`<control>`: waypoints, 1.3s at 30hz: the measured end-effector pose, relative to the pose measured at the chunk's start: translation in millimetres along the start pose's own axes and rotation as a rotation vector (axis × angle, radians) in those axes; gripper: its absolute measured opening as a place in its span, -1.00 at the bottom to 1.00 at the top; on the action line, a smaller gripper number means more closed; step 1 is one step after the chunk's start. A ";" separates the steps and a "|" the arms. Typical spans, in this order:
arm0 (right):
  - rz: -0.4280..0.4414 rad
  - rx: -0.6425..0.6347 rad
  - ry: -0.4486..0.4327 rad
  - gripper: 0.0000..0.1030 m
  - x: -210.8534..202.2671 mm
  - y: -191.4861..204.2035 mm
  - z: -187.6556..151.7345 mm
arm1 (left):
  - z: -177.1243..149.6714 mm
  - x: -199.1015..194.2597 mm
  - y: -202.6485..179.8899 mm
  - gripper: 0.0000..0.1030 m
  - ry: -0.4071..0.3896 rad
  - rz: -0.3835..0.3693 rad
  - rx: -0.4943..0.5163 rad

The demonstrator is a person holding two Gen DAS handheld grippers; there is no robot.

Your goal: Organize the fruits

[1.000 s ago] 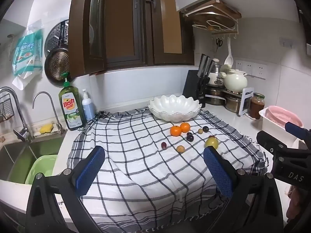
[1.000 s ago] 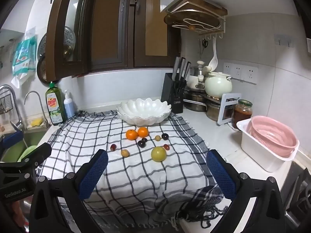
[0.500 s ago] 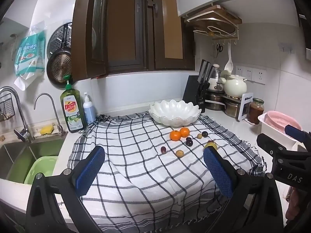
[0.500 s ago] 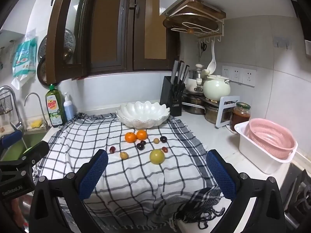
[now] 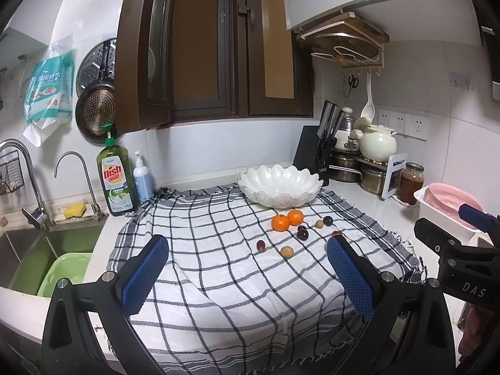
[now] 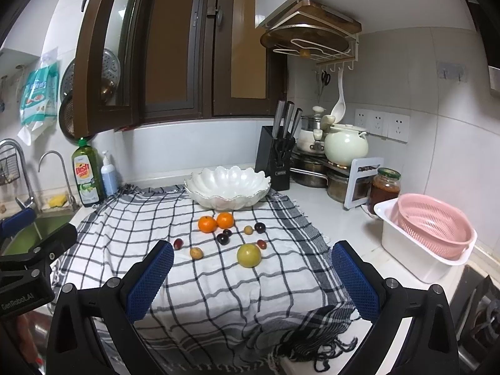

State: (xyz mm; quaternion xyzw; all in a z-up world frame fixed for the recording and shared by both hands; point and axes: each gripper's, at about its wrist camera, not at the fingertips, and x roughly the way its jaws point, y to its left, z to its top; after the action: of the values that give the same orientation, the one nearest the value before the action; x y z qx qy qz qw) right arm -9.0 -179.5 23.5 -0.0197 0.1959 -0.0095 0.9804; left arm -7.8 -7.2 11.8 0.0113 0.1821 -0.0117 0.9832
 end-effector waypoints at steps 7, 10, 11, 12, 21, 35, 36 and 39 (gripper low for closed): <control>0.000 0.002 -0.006 0.99 -0.5 -1.1 1.2 | 1.9 -1.0 -3.0 1.00 -0.007 -0.004 0.004; 0.004 0.004 -0.003 0.99 -0.1 -1.0 1.5 | 2.7 -0.6 -3.8 1.00 -0.005 -0.009 0.001; 0.005 0.007 0.000 0.99 0.0 -1.3 1.7 | 3.0 -0.7 -3.9 1.00 -0.006 -0.009 0.000; 0.006 0.007 0.002 0.99 0.2 -1.4 2.3 | 3.3 -0.7 -3.8 1.00 -0.008 -0.009 0.001; 0.001 0.014 -0.009 0.99 -0.9 -6.4 1.4 | 6.4 -0.7 -10.8 1.00 -0.018 -0.009 0.009; -0.006 0.023 -0.015 0.99 -1.5 -12.6 -0.3 | 9.8 -1.1 -17.7 1.00 -0.027 -0.011 0.024; -0.006 0.025 -0.017 0.99 -1.6 -12.4 -0.2 | 10.0 -1.3 -18.1 1.00 -0.029 -0.010 0.026; -0.007 0.024 -0.017 0.99 -1.7 -12.0 -0.1 | 10.6 -1.8 -18.6 1.00 -0.032 -0.011 0.026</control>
State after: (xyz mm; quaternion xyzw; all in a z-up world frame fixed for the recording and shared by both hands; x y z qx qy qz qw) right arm -10.8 -191.4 24.6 -0.0089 0.1875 -0.0149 0.9821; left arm -6.2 -26.0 22.0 0.0228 0.1664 -0.0198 0.9856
